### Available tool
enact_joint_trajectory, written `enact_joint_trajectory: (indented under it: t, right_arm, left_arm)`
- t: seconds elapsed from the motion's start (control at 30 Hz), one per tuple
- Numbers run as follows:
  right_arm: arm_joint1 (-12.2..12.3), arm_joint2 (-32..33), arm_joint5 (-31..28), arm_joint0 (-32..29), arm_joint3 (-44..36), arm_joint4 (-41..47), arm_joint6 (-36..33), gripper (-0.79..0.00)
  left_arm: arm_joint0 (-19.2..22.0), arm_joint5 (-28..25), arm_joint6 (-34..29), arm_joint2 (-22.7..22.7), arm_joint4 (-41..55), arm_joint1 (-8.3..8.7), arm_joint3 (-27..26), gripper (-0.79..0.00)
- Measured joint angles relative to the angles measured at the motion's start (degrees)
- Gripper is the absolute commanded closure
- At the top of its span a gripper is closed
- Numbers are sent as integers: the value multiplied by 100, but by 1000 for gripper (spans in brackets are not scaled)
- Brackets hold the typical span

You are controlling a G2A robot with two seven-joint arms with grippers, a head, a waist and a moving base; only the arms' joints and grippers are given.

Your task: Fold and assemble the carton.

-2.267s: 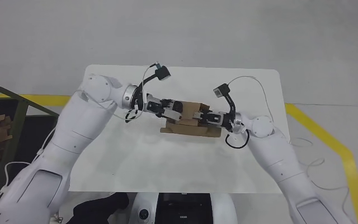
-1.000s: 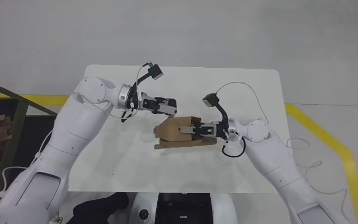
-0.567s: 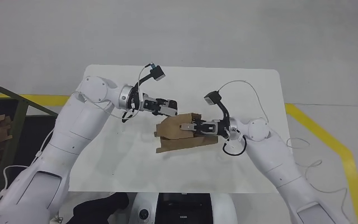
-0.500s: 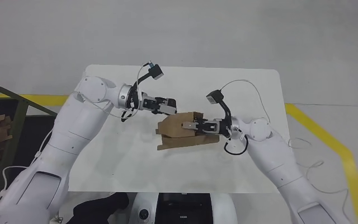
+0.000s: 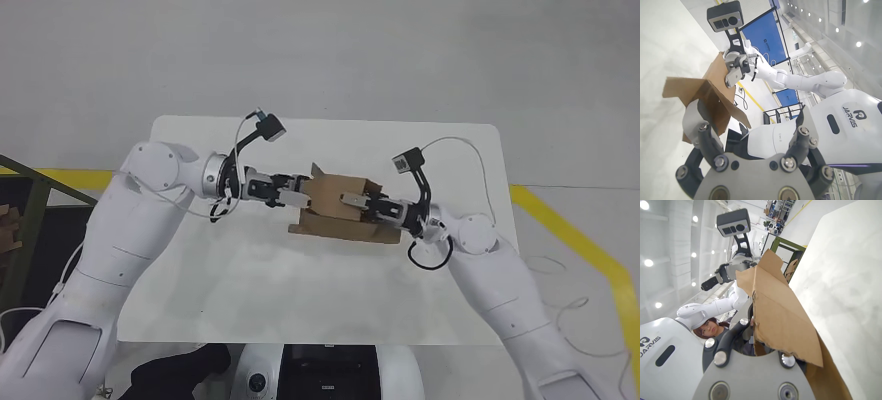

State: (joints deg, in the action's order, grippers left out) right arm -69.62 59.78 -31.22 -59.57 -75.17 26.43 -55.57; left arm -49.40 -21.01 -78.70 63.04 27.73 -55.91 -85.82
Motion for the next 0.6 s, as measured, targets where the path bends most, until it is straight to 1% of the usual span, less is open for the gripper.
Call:
enact_joint_trajectory:
  t: [0.2, 0.6]
  right_arm:
    - [-11, 56, 12, 6, 42, 101, 168, 0]
    - [-23, 157, 43, -67, -59, -241, 800, 0]
  left_arm:
    - [-9, 53, -21, -22, -11, 0, -39, -785]
    - [68, 108, -126, -190, 38, -38, -114, -785]
